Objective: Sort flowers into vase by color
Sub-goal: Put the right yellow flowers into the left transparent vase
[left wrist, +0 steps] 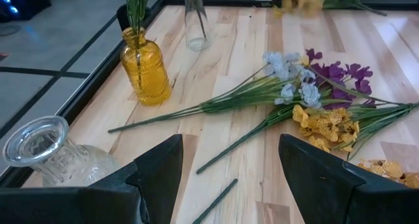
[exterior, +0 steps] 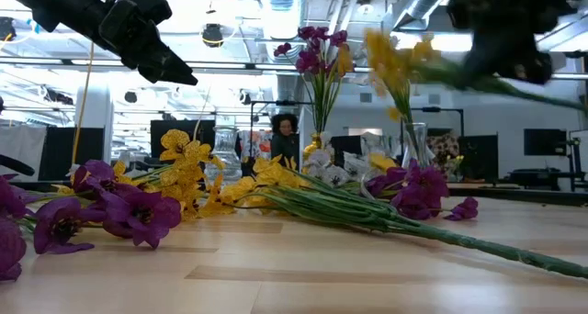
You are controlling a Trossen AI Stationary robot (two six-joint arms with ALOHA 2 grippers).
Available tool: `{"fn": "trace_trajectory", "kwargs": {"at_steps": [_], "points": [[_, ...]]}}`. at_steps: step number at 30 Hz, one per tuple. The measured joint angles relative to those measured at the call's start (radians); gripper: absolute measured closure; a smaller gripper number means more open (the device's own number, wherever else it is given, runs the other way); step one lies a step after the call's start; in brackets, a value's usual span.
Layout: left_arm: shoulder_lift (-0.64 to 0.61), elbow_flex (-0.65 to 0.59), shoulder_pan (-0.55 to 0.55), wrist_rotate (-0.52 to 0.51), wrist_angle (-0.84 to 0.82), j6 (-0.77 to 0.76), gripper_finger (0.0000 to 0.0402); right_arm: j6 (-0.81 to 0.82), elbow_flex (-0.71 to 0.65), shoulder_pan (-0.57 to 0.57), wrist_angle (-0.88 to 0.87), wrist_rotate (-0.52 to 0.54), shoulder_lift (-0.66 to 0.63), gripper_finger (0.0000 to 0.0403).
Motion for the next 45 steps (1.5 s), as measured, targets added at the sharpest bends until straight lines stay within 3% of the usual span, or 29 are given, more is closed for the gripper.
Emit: {"fn": "trace_trajectory", "kwargs": {"at_steps": [12,17,23,28,33,38,45], "points": [[0.000,0.000,-0.001,0.045,0.142,-0.213,0.0162,-0.677,0.001,-0.012,0.445,0.282,-0.035,0.0357],[0.000,-0.028,-0.041,0.065,0.296,-0.235,0.0162,-0.934,0.002,-0.061,0.642,0.287,0.009,0.0357],[0.046,-0.053,-0.109,0.052,0.484,-0.218,0.0162,-1.134,0.002,-0.121,0.849,0.283,0.068,0.0357],[0.152,-0.053,-0.148,0.042,0.661,-0.157,0.0162,-1.226,0.002,-0.161,0.968,0.269,0.127,0.0357],[0.276,-0.053,-0.172,0.042,0.861,-0.113,0.0162,-1.233,0.002,-0.197,1.055,0.186,0.187,0.0357],[0.386,-0.053,-0.189,0.042,1.029,-0.113,0.0162,-1.234,0.002,-0.222,1.137,0.169,0.249,0.0357],[0.514,0.016,-0.201,0.027,1.099,-0.119,0.0162,-1.237,0.002,-0.246,1.254,0.169,0.344,0.0357]]}}
